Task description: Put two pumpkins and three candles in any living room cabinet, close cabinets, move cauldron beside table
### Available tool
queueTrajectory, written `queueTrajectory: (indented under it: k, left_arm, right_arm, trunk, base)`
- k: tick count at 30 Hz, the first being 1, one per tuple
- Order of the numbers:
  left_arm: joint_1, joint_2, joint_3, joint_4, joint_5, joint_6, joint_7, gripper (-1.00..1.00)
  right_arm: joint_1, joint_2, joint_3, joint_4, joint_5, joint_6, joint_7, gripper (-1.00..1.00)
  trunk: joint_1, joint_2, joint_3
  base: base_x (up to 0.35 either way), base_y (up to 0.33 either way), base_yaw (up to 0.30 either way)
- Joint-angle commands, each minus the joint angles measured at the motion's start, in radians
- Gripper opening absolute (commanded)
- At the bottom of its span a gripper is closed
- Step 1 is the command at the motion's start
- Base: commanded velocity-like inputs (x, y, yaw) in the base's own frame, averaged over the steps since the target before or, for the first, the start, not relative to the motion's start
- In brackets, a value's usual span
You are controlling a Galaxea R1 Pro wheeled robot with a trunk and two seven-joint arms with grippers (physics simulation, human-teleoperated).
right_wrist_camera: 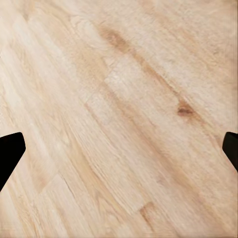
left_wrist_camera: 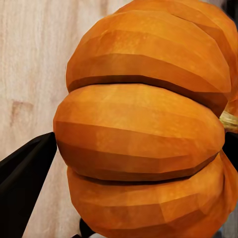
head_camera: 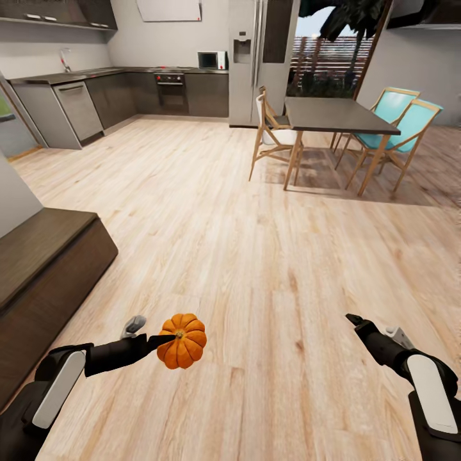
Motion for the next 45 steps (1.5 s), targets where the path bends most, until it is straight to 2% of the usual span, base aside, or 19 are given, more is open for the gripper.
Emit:
queueTrajectory:
  k: [1,27,29,31,32,33,35,36,39,41,42,43,44,45]
  left_arm:
    - [0.0,0.0,0.001,0.0,-0.003,0.005,-0.005,-1.0]
    - [0.0,0.0,0.001,0.021,-0.006,0.002,0.016,-1.0]
    - [-0.004,-0.001,0.0,0.06,-0.01,0.0,0.066,-1.0]
    - [-0.006,-0.003,0.001,0.076,-0.011,-0.003,0.145,-1.0]
    - [-0.008,-0.008,0.001,0.08,-0.012,-0.003,0.208,-1.0]
    - [-0.008,-0.019,0.001,0.082,-0.012,-0.004,0.253,-1.0]
    - [-0.009,-0.05,0.001,0.085,-0.013,-0.006,0.389,-1.0]
    - [-0.009,-0.068,0.001,0.085,-0.013,-0.007,0.481,-1.0]
    - [-0.011,-0.102,0.001,0.086,-0.017,-0.011,0.629,-1.0]
    - [-0.011,-0.117,0.001,0.088,-0.018,-0.021,0.688,-1.0]
    - [-0.013,-0.122,0.0,0.096,-0.019,-0.031,0.714,-1.0]
    - [-0.013,-0.123,0.0,0.1,-0.019,-0.033,0.719,-1.0]
    - [-0.014,-0.125,0.0,0.119,-0.02,-0.039,0.73,-1.0]
    - [-0.015,-0.126,-0.001,0.133,-0.021,-0.04,0.734,-1.0]
  right_arm:
    - [-0.001,0.0,-0.001,0.005,-0.01,0.003,-0.005,1.0]
    - [-0.001,0.0,-0.002,0.046,-0.01,0.003,0.008,1.0]
    - [-0.001,0.0,-0.002,0.047,-0.01,0.003,0.008,1.0]
    - [-0.001,0.0,-0.001,0.047,-0.008,0.002,0.007,1.0]
    - [-0.001,0.0,0.001,0.049,-0.004,0.002,0.003,1.0]
    - [-0.001,0.0,0.002,0.055,-0.002,0.001,0.0,1.0]
    - [-0.001,-0.001,0.005,0.097,0.003,0.001,-0.006,1.0]
    - [-0.001,-0.002,0.007,0.136,0.008,0.0,-0.008,1.0]
    - [-0.002,-0.003,0.024,0.188,0.041,-0.032,-0.011,1.0]
    - [-0.004,-0.004,0.068,0.206,0.097,-0.051,-0.026,1.0]
    - [-0.007,-0.002,0.117,0.215,0.148,-0.059,-0.049,1.0]
    - [-0.009,-0.002,0.134,0.219,0.165,-0.062,-0.059,1.0]
    - [-0.024,0.002,0.193,0.228,0.213,-0.067,-0.095,1.0]
    - [-0.037,0.005,0.233,0.23,0.24,-0.066,-0.123,1.0]
  trunk:
    - [-0.004,0.007,0.004]
    - [-0.104,0.189,0.123]
    - [-0.111,0.203,0.132]
    - [-0.119,0.217,0.141]
    - [-0.123,0.224,0.146]
    - [-0.127,0.231,0.15]
    - [-0.134,0.245,0.16]
    - [-0.138,0.252,0.164]
    - [-0.15,0.273,0.178]
    - [-0.157,0.287,0.187]
    - [-0.161,0.294,0.192]
    - [-0.165,0.301,0.196]
    - [-0.169,0.308,0.201]
    - [-0.173,0.315,0.206]
  base:
    - [0.0,0.0,-0.143]
    - [0.0,0.0,-0.14]
    - [0.0,0.0,-0.134]
    - [0.0,0.0,-0.133]
    - [0.0,0.0,-0.133]
    - [0.0,0.0,-0.132]
    - [0.0,0.0,-0.128]
    - [0.0,0.0,-0.126]
    - [0.0,0.0,-0.125]
    - [0.0,0.0,-0.125]
    - [0.0,0.0,-0.125]
    - [0.0,0.0,-0.125]
    - [0.0,0.0,-0.125]
    - [0.0,0.0,-0.125]
